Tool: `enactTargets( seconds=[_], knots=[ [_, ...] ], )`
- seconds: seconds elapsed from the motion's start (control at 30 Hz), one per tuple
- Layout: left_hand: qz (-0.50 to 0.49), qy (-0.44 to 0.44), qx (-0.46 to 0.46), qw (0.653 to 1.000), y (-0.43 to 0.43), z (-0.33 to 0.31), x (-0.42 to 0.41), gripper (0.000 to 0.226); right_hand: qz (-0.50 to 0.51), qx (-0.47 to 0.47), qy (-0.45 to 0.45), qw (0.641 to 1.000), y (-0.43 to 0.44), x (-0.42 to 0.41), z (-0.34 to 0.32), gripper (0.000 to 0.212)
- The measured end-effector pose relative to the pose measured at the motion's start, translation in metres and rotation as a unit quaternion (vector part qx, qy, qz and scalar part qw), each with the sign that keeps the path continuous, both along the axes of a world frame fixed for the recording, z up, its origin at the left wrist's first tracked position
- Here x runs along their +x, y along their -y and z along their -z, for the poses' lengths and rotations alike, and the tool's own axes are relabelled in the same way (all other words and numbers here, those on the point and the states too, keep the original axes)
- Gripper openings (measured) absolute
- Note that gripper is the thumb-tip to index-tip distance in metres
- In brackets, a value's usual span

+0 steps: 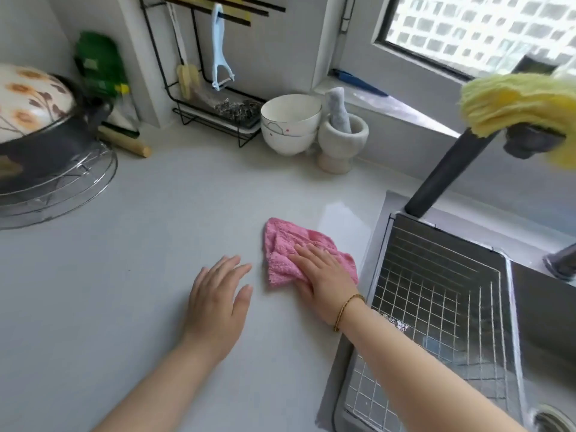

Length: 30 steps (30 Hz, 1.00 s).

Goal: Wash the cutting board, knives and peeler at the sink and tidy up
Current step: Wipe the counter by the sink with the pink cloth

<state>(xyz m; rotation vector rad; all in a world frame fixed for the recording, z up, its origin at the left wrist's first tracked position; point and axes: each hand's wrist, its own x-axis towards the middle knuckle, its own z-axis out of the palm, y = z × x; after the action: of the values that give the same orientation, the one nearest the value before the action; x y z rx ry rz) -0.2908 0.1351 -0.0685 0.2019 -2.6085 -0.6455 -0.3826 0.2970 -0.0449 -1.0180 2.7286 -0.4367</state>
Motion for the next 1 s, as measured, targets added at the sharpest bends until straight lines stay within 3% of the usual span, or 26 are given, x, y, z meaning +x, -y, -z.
enactTargets(
  seconds=[0.13, 0.27, 0.33, 0.4, 0.47, 0.63, 0.77, 0.87, 0.93, 1.0],
  knots=[
    [0.058, 0.063, -0.008, 0.996, -0.019, 0.002, -0.049, 0.043, 0.079, 0.061, 0.019, 0.995, -0.011, -0.027, 0.003, 0.05],
    [0.066, 0.129, 0.002, 0.989, -0.041, 0.001, -0.086, 0.077, 0.194, 0.108, -0.004, 0.975, -0.028, -0.08, 0.001, 0.052],
    [0.058, 0.149, -0.025, 0.987, -0.041, 0.007, -0.097, 0.081, 0.213, 0.138, -0.007, 0.967, -0.038, -0.101, 0.001, 0.053],
    [0.054, 0.167, -0.055, 0.983, -0.042, 0.003, -0.101, 0.076, 0.228, 0.156, -0.012, 0.961, -0.042, -0.121, 0.001, 0.053],
    [0.06, 0.166, -0.081, 0.981, -0.041, 0.008, -0.104, 0.052, 0.265, 0.151, -0.015, 0.952, -0.044, -0.143, 0.003, 0.053],
    [0.067, 0.185, -0.122, 0.973, -0.041, 0.01, -0.104, 0.044, 0.317, 0.099, -0.02, 0.943, -0.037, -0.166, 0.003, 0.049],
    [0.077, 0.201, -0.139, 0.966, -0.04, 0.01, -0.102, 0.043, 0.226, 0.055, -0.026, 0.972, -0.067, -0.153, -0.013, 0.024],
    [0.074, 0.205, -0.131, 0.967, -0.043, 0.008, -0.103, 0.046, 0.218, 0.032, 0.007, 0.975, -0.101, -0.128, -0.032, 0.02],
    [0.051, 0.206, -0.071, 0.975, -0.055, 0.001, -0.106, 0.05, 0.279, -0.029, 0.037, 0.959, -0.125, -0.112, -0.038, 0.023],
    [0.06, 0.208, -0.093, 0.972, -0.075, -0.003, -0.116, 0.051, 0.37, -0.143, 0.056, 0.916, -0.152, -0.096, -0.041, 0.013]
  ],
)
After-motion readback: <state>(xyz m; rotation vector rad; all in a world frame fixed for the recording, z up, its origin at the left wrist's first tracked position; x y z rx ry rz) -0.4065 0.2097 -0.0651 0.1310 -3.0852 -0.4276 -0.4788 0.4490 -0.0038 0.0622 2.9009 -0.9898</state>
